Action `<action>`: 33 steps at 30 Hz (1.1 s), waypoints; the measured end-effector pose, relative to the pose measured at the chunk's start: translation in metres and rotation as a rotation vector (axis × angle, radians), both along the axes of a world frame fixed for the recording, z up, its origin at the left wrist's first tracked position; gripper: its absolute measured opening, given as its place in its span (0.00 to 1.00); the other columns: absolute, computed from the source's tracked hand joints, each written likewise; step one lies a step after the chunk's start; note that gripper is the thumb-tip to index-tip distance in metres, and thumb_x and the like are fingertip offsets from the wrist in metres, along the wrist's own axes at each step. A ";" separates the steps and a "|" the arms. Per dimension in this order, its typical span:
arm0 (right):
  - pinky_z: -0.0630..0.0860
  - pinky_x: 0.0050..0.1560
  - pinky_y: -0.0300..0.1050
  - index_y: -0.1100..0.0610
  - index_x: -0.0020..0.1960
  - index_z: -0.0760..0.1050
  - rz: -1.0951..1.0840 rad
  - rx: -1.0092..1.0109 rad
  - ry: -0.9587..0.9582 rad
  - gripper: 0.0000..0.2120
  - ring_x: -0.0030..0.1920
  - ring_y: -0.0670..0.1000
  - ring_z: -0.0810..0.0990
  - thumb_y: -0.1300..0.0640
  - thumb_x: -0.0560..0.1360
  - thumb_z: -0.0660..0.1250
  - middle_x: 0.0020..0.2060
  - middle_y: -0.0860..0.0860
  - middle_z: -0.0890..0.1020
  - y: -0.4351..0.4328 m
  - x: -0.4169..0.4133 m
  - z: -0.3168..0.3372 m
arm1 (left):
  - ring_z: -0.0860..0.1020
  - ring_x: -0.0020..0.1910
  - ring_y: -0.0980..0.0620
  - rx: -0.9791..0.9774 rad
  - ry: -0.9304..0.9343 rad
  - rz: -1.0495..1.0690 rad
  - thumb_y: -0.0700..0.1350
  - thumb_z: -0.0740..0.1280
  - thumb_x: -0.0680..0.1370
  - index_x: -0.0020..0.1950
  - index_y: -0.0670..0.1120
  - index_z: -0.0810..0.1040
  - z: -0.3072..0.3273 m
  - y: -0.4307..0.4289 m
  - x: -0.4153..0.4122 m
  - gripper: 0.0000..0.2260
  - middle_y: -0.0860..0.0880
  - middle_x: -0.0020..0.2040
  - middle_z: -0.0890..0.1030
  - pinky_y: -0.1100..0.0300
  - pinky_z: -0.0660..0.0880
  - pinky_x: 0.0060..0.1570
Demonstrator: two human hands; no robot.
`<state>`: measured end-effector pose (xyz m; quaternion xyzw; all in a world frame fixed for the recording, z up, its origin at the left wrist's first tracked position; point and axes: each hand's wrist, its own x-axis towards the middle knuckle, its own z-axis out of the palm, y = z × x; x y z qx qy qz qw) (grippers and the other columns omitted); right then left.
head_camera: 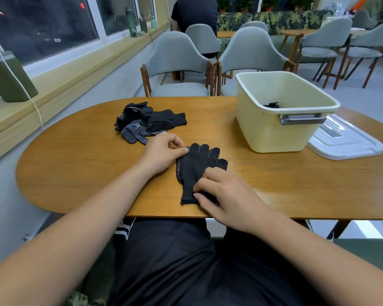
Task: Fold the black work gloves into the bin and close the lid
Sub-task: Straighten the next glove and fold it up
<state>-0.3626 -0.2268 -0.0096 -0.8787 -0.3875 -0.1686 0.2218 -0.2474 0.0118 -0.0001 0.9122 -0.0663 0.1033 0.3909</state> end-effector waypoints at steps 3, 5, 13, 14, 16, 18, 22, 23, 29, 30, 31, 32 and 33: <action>0.65 0.47 0.41 0.52 0.55 0.82 0.002 -0.002 -0.022 0.07 0.46 0.49 0.73 0.51 0.84 0.67 0.46 0.46 0.74 -0.001 0.000 -0.001 | 0.82 0.44 0.52 -0.136 -0.029 -0.010 0.50 0.77 0.78 0.46 0.52 0.84 0.002 0.004 -0.003 0.05 0.51 0.46 0.86 0.49 0.81 0.53; 0.66 0.47 0.42 0.52 0.55 0.82 -0.001 -0.005 -0.024 0.07 0.46 0.49 0.73 0.51 0.85 0.66 0.46 0.46 0.74 -0.001 0.000 -0.002 | 0.85 0.45 0.48 -0.194 -0.023 -0.017 0.50 0.75 0.81 0.49 0.51 0.83 0.005 0.008 -0.009 0.05 0.49 0.45 0.87 0.50 0.82 0.51; 0.73 0.49 0.47 0.52 0.54 0.83 0.009 0.035 0.004 0.10 0.46 0.48 0.74 0.47 0.85 0.67 0.45 0.46 0.76 -0.002 0.000 0.000 | 0.79 0.39 0.61 -0.337 0.016 0.008 0.51 0.76 0.80 0.50 0.52 0.86 0.007 0.020 -0.009 0.03 0.55 0.40 0.87 0.54 0.77 0.49; 0.72 0.49 0.47 0.52 0.54 0.83 0.007 0.035 0.002 0.12 0.45 0.49 0.74 0.45 0.85 0.67 0.45 0.46 0.76 -0.002 -0.001 0.000 | 0.81 0.40 0.59 -0.320 0.025 0.009 0.50 0.75 0.80 0.49 0.53 0.86 0.007 0.020 -0.009 0.03 0.54 0.41 0.87 0.53 0.78 0.49; 0.71 0.47 0.45 0.52 0.54 0.83 0.003 0.026 0.000 0.16 0.45 0.49 0.74 0.39 0.84 0.68 0.46 0.46 0.76 -0.002 -0.002 0.001 | 0.83 0.41 0.55 -0.247 0.023 0.028 0.49 0.75 0.80 0.48 0.53 0.87 0.003 0.020 -0.006 0.02 0.53 0.40 0.88 0.52 0.79 0.51; 0.69 0.47 0.43 0.51 0.54 0.83 0.005 0.011 -0.005 0.16 0.45 0.49 0.74 0.39 0.83 0.69 0.46 0.45 0.75 -0.002 -0.002 0.001 | 0.82 0.40 0.58 -0.101 -0.005 0.049 0.49 0.75 0.80 0.47 0.54 0.86 0.000 0.018 -0.003 0.02 0.57 0.37 0.86 0.55 0.79 0.49; 0.69 0.47 0.42 0.51 0.54 0.83 0.017 0.023 0.003 0.11 0.45 0.47 0.73 0.44 0.83 0.70 0.46 0.45 0.75 -0.003 0.000 0.000 | 0.80 0.40 0.62 0.025 -0.041 0.052 0.50 0.77 0.78 0.48 0.56 0.83 -0.003 0.015 -0.001 0.04 0.56 0.37 0.84 0.58 0.78 0.48; 0.68 0.47 0.41 0.50 0.54 0.83 0.016 0.024 0.008 0.11 0.45 0.47 0.73 0.44 0.83 0.70 0.46 0.45 0.75 -0.003 0.000 0.000 | 0.80 0.39 0.62 0.037 -0.045 0.045 0.50 0.77 0.78 0.48 0.56 0.83 -0.003 0.015 -0.001 0.04 0.56 0.37 0.84 0.59 0.77 0.47; 0.68 0.46 0.40 0.51 0.54 0.83 0.018 0.028 0.024 0.10 0.45 0.46 0.74 0.44 0.83 0.70 0.46 0.45 0.75 -0.003 0.000 0.000 | 0.78 0.39 0.62 0.062 -0.046 0.047 0.51 0.76 0.79 0.51 0.55 0.83 0.000 0.012 -0.003 0.04 0.55 0.41 0.83 0.61 0.75 0.45; 0.67 0.46 0.39 0.51 0.54 0.83 0.017 0.030 0.024 0.10 0.45 0.46 0.74 0.44 0.83 0.70 0.46 0.45 0.75 -0.002 0.000 0.000 | 0.78 0.41 0.61 0.052 -0.050 0.059 0.52 0.75 0.80 0.51 0.55 0.83 0.001 0.011 -0.003 0.03 0.55 0.42 0.83 0.61 0.75 0.45; 0.67 0.46 0.39 0.50 0.54 0.83 0.017 0.032 0.024 0.10 0.45 0.46 0.74 0.44 0.83 0.70 0.46 0.45 0.75 -0.002 0.001 0.000 | 0.78 0.43 0.60 0.035 -0.057 0.071 0.52 0.74 0.81 0.51 0.55 0.83 0.002 0.011 -0.004 0.03 0.55 0.44 0.82 0.61 0.74 0.46; 0.66 0.46 0.39 0.50 0.54 0.83 0.018 0.032 0.025 0.10 0.45 0.46 0.73 0.44 0.83 0.70 0.46 0.45 0.75 -0.002 0.001 0.000 | 0.78 0.44 0.60 0.011 -0.064 0.077 0.53 0.73 0.82 0.51 0.55 0.83 0.004 0.011 -0.005 0.03 0.56 0.46 0.82 0.61 0.74 0.47; 0.66 0.46 0.39 0.50 0.54 0.83 0.022 0.031 0.025 0.10 0.45 0.46 0.73 0.44 0.83 0.70 0.46 0.45 0.75 -0.002 0.001 0.000 | 0.78 0.45 0.60 -0.014 -0.065 0.073 0.53 0.72 0.82 0.51 0.55 0.82 0.004 0.011 -0.007 0.03 0.55 0.47 0.82 0.61 0.74 0.47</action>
